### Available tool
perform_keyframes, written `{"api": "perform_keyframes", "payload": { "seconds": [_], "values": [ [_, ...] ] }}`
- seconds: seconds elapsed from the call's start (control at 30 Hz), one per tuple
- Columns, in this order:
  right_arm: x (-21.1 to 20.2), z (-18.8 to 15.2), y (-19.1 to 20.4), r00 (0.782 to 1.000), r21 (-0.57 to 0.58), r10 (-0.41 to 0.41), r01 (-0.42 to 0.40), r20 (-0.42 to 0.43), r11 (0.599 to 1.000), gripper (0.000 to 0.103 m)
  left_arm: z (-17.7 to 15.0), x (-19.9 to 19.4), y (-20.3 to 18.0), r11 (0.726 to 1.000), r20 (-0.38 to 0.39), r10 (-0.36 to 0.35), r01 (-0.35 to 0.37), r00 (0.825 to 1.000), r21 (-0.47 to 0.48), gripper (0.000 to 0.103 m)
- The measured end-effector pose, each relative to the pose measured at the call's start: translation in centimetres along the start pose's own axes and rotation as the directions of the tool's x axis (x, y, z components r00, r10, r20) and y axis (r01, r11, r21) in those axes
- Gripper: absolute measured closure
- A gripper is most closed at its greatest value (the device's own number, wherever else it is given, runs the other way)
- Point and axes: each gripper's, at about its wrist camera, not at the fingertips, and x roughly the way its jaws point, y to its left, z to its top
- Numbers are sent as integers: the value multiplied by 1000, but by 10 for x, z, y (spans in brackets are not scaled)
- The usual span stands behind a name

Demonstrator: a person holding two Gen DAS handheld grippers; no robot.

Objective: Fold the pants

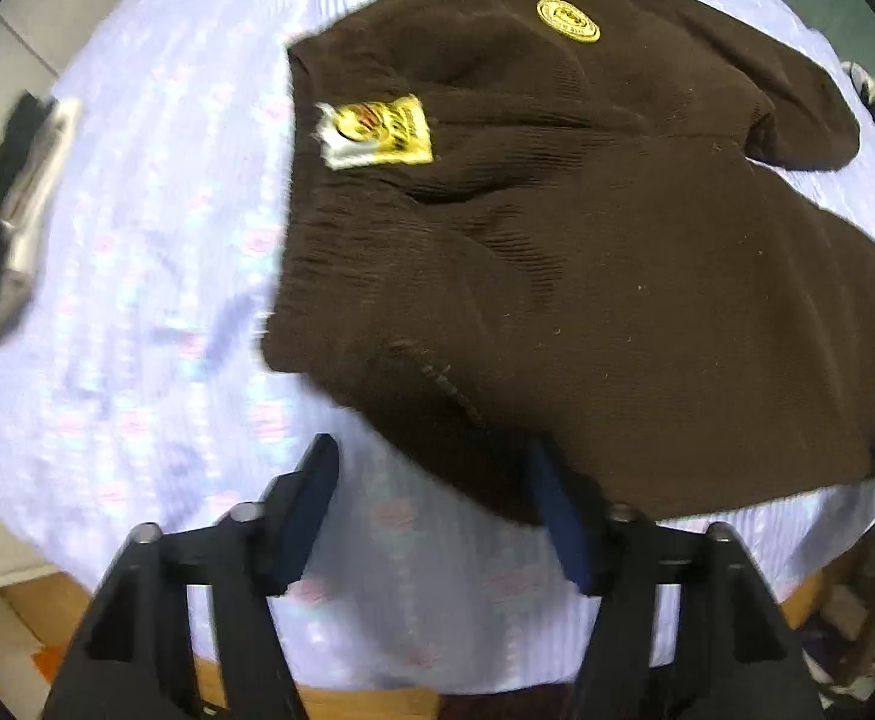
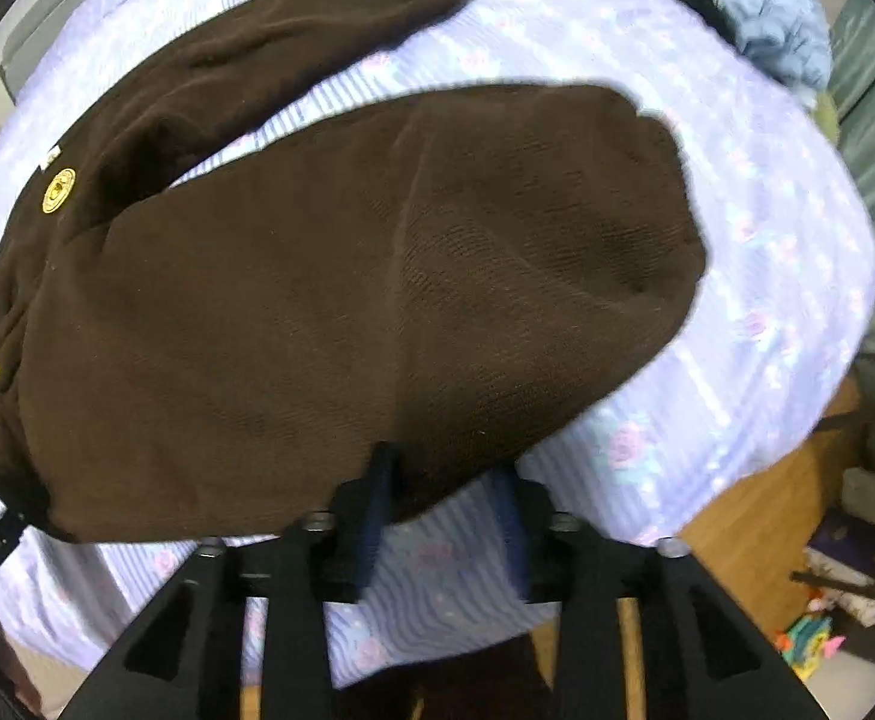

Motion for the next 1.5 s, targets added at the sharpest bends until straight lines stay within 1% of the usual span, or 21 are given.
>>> {"api": "perform_keyframes", "payload": {
  "seconds": [0.03, 0.1, 0.17, 0.23, 0.3, 0.33, 0.43, 0.47, 0.53, 0.6, 0.67, 0.7, 0.73, 0.83, 0.9, 0.97, 1.07, 1.2, 1.37, 1.47, 1.5],
  "values": [
    [-7, -7, -12, 1000, -25, 3, -3, 19, 1000, 58, -1, -10, -2, 1000, 3, -2, 2, 1000, 16, 38],
    [-28, -2, -11, 998, -72, 27, -23, 60, 997, 58, -6, -31, -7, 999, 19, -24, 24, 1000, 33, 38],
    [-47, 7, -14, 993, -104, 55, -44, 106, 994, 58, -4, -53, -13, 999, 55, -37, 36, 998, 34, 38],
    [-70, 22, -19, 983, -146, 92, -68, 160, 987, 58, 0, -81, -24, 999, 119, -49, 46, 992, 27, 36],
    [-90, 39, -24, 970, -201, 132, -91, 205, 975, 58, 12, -103, -34, 998, 174, -69, 68, 982, 11, 34],
    [-101, 35, -26, 965, -223, 145, -96, 218, 970, 58, 20, -112, -41, 997, 200, -72, 73, 977, 3, 34],
    [-115, 67, -24, 951, -286, 190, -116, 246, 951, 58, 43, -132, -63, 996, 274, -86, 91, 958, -3, 31],
    [-117, 72, -26, 944, -307, 209, -126, 255, 943, 58, 53, -137, -69, 996, 293, -82, 86, 953, -2, 27],
    [-118, 92, -32, 934, -347, 228, -124, 276, 930, 58, 66, -143, -87, 998, 338, -53, 58, 940, -4, 24],
    [-115, 114, -34, 933, -387, 225, -105, 280, 916, 58, 81, -145, -105, 999, 362, -27, 31, 932, -6, 21],
    [-111, 135, -37, 933, -414, 229, -99, 276, 905, 58, 86, -148, -117, 999, 354, -25, 31, 935, -13, 20],
    [-107, 151, -39, 933, -431, 233, -97, 274, 897, 58, 95, -147, -125, 999, 344, -29, 39, 938, -21, 20],
    [-106, 159, -42, 931, -443, 240, -100, 274, 891, 58, 99, -150, -133, 999, 339, -28, 41, 941, -31, 19],
    [-95, 197, -47, 928, -475, 256, -103, 271, 874, 58, 113, -147, -152, 999, 329, -24, 38, 944, -34, 16],
    [-81, 222, -48, 932, -483, 250, -97, 264, 870, 58, 124, -141, -162, 999, 333, -3, 15, 943, -33, 15],
    [-67, 243, -46, 934, -499, 260, -108, 245, 860, 58, 137, -131, -171, 1000, 336, 18, -9, 942, -27, 14],
    [-40, 268, -40, 939, -515, 265, -119, 220, 849, 58, 160, -112, -179, 999, 313, 39, -28, 949, -39, 14],
    [0, 297, -31, 950, -531, 251, -119, 183, 839, 58, 187, -84, -191, 999, 279, 51, -46, 959, -25, 14],
    [32, 318, -21, 958, -546, 251, -137, 139, 826, 58, 209, -61, -196, 996, 258, 77, -85, 963, 20, 14],
    [47, 326, -15, 961, -554, 248, -140, 125, 821, 58, 221, -51, -195, 992, 253, 105, -120, 962, 46, 14],
    [54, 329, -14, 965, -551, 240, -143, 107, 822, 58, 224, -48, -195, 991, 252, 110, -127, 962, 52, 14]
  ]
}}
